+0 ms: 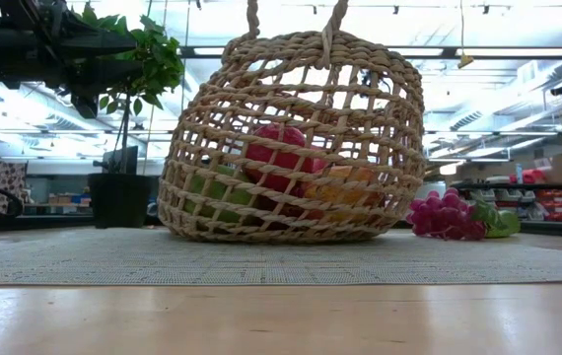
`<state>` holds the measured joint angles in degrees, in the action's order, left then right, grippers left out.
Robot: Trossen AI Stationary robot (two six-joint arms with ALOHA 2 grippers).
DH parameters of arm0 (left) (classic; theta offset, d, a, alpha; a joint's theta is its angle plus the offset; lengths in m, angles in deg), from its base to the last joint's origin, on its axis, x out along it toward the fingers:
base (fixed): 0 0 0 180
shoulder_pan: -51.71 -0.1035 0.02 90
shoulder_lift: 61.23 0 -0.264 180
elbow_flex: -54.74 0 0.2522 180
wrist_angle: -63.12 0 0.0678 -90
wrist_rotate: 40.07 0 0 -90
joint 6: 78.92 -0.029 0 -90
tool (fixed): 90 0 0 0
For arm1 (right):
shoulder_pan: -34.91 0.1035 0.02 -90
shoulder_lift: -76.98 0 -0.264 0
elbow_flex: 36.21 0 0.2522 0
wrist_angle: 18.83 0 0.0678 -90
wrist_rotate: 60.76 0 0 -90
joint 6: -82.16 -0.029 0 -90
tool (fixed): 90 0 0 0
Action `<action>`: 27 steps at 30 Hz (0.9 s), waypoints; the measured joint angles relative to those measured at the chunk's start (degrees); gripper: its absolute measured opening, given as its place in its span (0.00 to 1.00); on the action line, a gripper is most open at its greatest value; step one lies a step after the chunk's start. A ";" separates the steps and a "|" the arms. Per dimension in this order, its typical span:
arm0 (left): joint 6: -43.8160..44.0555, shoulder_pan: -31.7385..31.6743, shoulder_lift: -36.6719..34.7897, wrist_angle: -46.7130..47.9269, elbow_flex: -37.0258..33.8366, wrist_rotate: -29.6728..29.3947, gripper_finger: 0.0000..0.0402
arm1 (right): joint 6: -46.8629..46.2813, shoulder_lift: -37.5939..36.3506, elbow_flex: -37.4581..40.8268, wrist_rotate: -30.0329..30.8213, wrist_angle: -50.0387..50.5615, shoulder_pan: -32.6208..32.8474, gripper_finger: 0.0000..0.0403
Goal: Build produce basket
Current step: Put the orange into the brown basket
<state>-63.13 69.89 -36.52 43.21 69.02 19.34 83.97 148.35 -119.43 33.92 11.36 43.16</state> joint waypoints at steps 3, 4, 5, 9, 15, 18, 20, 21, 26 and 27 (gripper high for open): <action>0.01 0.00 0.00 0.00 0.00 0.00 0.40 | 1.09 0.64 0.00 -1.34 -1.20 -0.23 0.70; 0.00 0.01 0.02 0.03 0.00 0.00 0.40 | 1.18 0.76 0.00 -1.32 -0.77 -0.54 0.70; 0.02 0.00 0.01 0.04 0.00 0.00 0.40 | 1.15 1.04 0.00 -1.19 -0.24 -1.04 0.70; 0.02 0.00 0.00 0.00 0.00 0.00 0.40 | -0.38 3.44 0.00 -0.76 1.58 -3.82 0.70; -0.01 0.01 0.00 0.02 0.00 0.00 0.40 | -0.57 9.73 0.00 -5.03 1.34 -7.44 0.70; 0.00 -0.01 0.01 0.03 0.00 -0.01 0.40 | -0.87 12.31 0.00 -7.06 4.54 -9.57 0.70; 0.00 0.01 0.01 0.01 0.00 0.00 0.40 | -2.25 13.31 -0.52 -7.72 9.70 -11.23 0.70; 0.00 0.01 0.02 0.04 0.00 0.00 0.40 | -3.42 13.75 -0.93 -7.99 12.25 -12.08 0.70; 0.00 0.00 0.00 0.01 0.00 -0.01 0.40 | -7.91 16.05 -1.29 -12.72 21.09 -15.23 0.70; -0.02 0.00 0.00 0.01 0.00 0.00 0.40 | -8.13 16.79 -1.29 -13.84 22.17 -15.46 0.70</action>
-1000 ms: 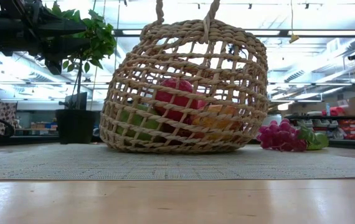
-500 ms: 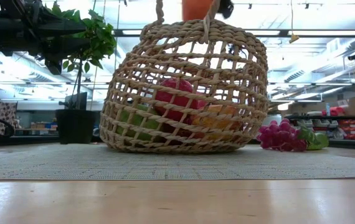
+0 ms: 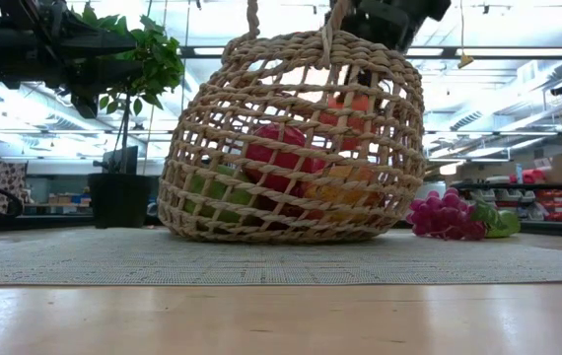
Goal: Build produce basket
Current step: Put the orange into the brown basket, then put the green apple into the brown basket
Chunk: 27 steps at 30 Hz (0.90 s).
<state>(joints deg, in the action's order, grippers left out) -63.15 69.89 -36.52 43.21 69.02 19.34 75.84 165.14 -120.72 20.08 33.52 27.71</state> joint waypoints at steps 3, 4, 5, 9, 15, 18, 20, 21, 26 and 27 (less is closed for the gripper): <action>0.00 0.00 0.00 0.01 0.00 0.00 0.40 | -0.19 2.17 -0.02 -3.83 1.78 -0.16 0.71; 0.02 -0.01 0.00 0.03 0.00 0.00 0.40 | -0.19 2.95 -0.02 -4.45 2.21 -0.13 0.71; 0.04 0.01 0.02 0.01 0.00 0.00 0.40 | -0.20 3.71 -0.02 -4.58 2.38 -0.10 0.72; 0.02 0.02 0.02 0.02 0.00 0.00 0.40 | -0.23 5.34 -0.02 -4.68 2.29 -0.13 0.80; 0.01 0.02 0.01 0.03 0.00 0.01 0.40 | -1.10 5.30 -0.93 -3.35 3.39 -0.13 0.94; 0.02 -0.01 0.02 0.06 0.00 0.02 0.40 | -1.59 4.64 -4.08 0.45 6.49 -0.08 0.96; 0.02 0.01 0.00 -0.03 0.00 0.00 0.40 | -1.62 4.27 -7.13 3.46 9.41 0.67 0.97; 0.04 0.00 0.02 0.05 0.00 0.00 0.40 | -1.62 4.11 -8.75 4.85 10.71 1.28 0.97; 0.02 0.00 0.00 -0.01 0.00 0.00 0.40 | -2.24 2.40 -16.10 11.60 16.89 6.16 0.95; 0.02 -0.01 0.02 0.02 0.00 0.00 0.40 | -2.89 2.07 -16.84 13.34 18.74 7.27 0.94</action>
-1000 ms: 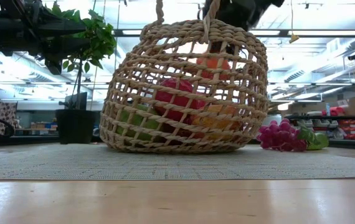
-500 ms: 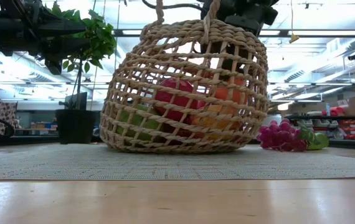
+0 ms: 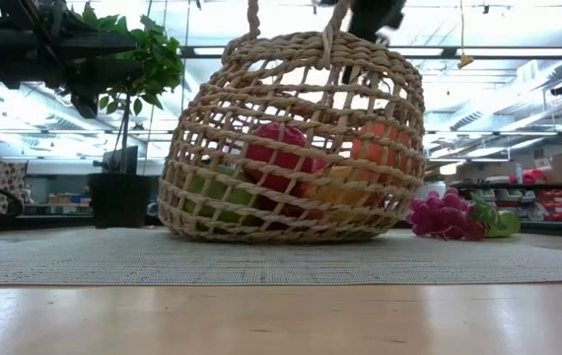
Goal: Build produce basket
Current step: Put the green apple into the brown basket
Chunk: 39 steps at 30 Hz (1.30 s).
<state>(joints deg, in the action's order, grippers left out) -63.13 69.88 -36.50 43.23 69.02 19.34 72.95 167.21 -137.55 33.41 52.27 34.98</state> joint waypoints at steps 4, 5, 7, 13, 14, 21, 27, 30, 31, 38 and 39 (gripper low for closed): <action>-0.01 0.00 -0.02 0.00 0.00 0.00 0.40 | -4.67 -2.37 -0.65 4.41 8.16 4.05 0.93; 0.01 0.01 0.00 0.02 0.00 0.00 0.40 | -6.31 -3.21 -0.36 5.01 9.90 5.00 0.92; -0.01 0.00 -0.02 -0.02 0.00 0.00 0.40 | -8.64 -5.58 1.20 5.46 12.20 6.69 0.91; 0.00 0.02 0.00 0.00 0.00 0.00 0.40 | -13.42 -16.70 11.01 6.92 8.19 8.57 0.88; 0.01 0.01 -0.02 0.00 0.00 0.00 0.40 | -13.68 -18.58 13.47 7.52 7.45 8.15 0.87; 0.00 0.02 -0.02 0.00 0.00 0.00 0.40 | -9.58 -25.61 30.88 7.05 2.50 2.36 0.86; 0.00 0.02 0.00 0.02 0.00 0.00 0.40 | 5.59 -23.23 37.02 6.41 2.21 -2.33 0.86; -0.02 0.02 0.00 0.02 0.00 0.00 0.40 | 11.92 -20.24 37.01 6.47 1.97 -3.93 0.86; 0.00 0.00 -0.02 0.00 0.00 0.00 0.40 | 13.67 -19.05 37.01 6.57 2.01 -4.39 0.86; -0.01 0.02 -0.01 0.00 0.00 0.00 0.40 | 23.81 -11.51 36.99 10.55 3.26 -7.95 0.86; 0.00 0.01 -0.01 0.01 0.00 0.00 0.40 | 24.92 -10.50 36.97 10.93 3.28 -8.53 0.86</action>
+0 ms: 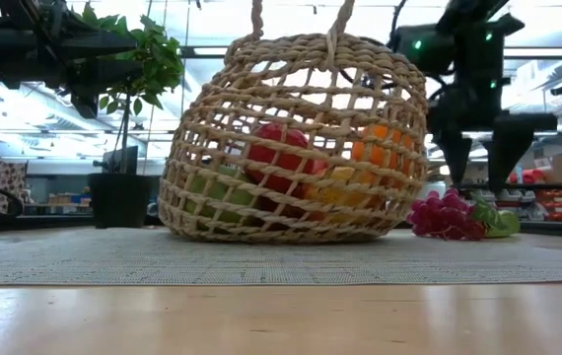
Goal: Build produce basket
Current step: Put the green apple into the brown basket
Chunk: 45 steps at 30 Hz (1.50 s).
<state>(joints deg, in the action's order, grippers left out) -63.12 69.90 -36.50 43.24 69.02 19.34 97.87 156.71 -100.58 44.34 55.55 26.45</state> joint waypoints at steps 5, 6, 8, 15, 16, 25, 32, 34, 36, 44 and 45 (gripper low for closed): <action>-0.03 0.00 0.00 -0.01 0.00 0.00 0.40 | 4.03 4.46 -0.02 0.98 -0.22 -3.41 0.86; -0.02 0.01 -0.01 -0.01 0.00 0.00 0.40 | 4.34 5.05 -0.04 1.13 -0.26 -4.12 0.86; 0.00 0.01 0.01 0.01 0.00 0.00 0.40 | 4.72 6.05 -0.09 1.15 -0.47 -5.40 0.86; 0.00 -0.01 -0.01 -0.01 0.00 0.00 0.40 | 5.42 7.14 0.32 -0.02 -3.04 -7.48 0.86; -0.01 -0.01 0.01 0.01 0.00 0.00 0.40 | 5.42 7.18 0.39 -0.08 -2.68 -7.48 0.86; -0.03 0.00 -0.01 -0.01 0.00 0.00 0.40 | -0.77 0.73 -4.15 1.91 5.86 -4.27 0.86; -0.01 0.01 -0.02 -0.01 0.00 0.00 0.40 | -13.25 -4.62 -5.77 -3.09 16.35 -0.83 0.86; 0.00 0.01 0.01 0.01 0.00 0.00 0.40 | -16.49 -5.16 -5.79 -5.54 16.30 1.93 0.86; 0.00 -0.01 -0.02 -0.01 0.00 0.00 0.40 | -20.28 -5.18 -5.87 -8.65 16.11 5.69 0.86; -0.02 -0.01 0.00 0.01 0.00 0.00 0.40 | -50.91 -3.14 -5.90 -20.73 17.90 21.71 0.86; 0.00 0.01 0.01 0.03 0.00 0.00 0.40 | -55.73 -2.97 -5.90 -22.54 18.15 23.02 0.86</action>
<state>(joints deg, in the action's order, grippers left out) -63.13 69.91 -36.50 43.27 69.02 19.34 42.14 153.74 -106.49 21.80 73.70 49.46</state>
